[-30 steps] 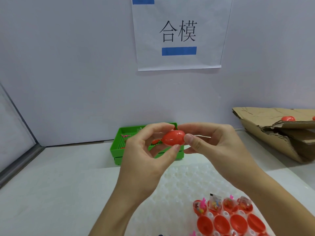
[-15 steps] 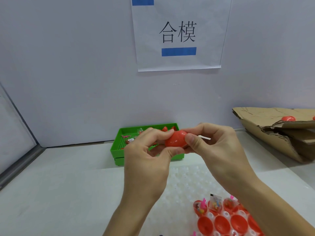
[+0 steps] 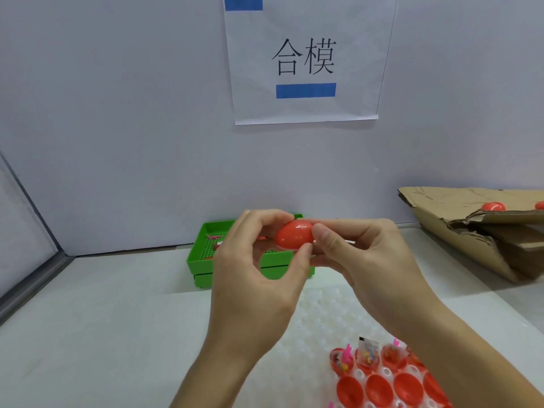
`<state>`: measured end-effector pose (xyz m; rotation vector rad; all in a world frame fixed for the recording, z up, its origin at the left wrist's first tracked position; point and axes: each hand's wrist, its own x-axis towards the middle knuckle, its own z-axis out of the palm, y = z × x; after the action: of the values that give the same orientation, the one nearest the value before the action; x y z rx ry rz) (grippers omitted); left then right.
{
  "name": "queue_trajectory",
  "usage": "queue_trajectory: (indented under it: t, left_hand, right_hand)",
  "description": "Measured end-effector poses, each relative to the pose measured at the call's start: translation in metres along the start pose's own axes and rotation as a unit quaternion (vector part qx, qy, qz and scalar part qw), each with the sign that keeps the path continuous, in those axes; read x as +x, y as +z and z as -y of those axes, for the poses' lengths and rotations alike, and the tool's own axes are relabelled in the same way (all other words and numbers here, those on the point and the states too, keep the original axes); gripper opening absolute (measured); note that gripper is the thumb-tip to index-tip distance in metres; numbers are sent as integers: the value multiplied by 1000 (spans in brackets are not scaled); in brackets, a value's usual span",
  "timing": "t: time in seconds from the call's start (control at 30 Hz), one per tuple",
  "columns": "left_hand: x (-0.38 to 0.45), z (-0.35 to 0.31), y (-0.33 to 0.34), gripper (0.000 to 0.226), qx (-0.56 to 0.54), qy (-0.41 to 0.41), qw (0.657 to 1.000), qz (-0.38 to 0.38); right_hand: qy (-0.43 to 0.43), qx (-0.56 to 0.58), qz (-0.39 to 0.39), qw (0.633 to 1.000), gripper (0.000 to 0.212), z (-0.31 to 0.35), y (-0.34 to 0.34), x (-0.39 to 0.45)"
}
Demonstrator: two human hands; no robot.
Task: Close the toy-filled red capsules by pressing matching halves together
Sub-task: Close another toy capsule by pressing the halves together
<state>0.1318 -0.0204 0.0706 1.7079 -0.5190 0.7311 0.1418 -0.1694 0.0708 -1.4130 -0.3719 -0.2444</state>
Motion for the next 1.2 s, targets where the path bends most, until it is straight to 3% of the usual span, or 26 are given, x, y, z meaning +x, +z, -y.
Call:
queue_trajectory:
  t: [0.17, 0.43, 0.5, 0.57, 0.63, 0.7, 0.87, 1.2]
  left_hand:
    - [-1, 2, 0, 28, 46, 15, 999, 12]
    - [0, 8, 1, 26, 181, 121, 976, 21]
    - [0, 9, 0, 34, 126, 80, 987, 54]
    - [-1, 10, -4, 48, -15, -18, 994, 107]
    - [-1, 10, -6, 64, -166, -118, 965, 164]
    - [-1, 11, -5, 74, -226, -189, 940, 170]
    - [-2, 13, 1, 71, -153, -179, 959, 157]
    - [-6, 12, 6, 65, -163, -158, 966, 127]
  right_hand:
    - [21, -1, 42, 999, 31, -1, 2, -1]
    - [35, -26, 86, 995, 25, 2, 3, -2]
    - [51, -3, 87, 995, 30, 2, -1, -1]
    - [72, 31, 86, 993, 34, 2, -5, 0]
    - [84, 54, 87, 991, 37, 2, -8, 1]
    - [82, 62, 93, 990, 38, 0, -8, 1]
    - [62, 18, 73, 995, 28, -4, -5, 0]
    - [51, -39, 58, 996, 26, -5, -4, -1]
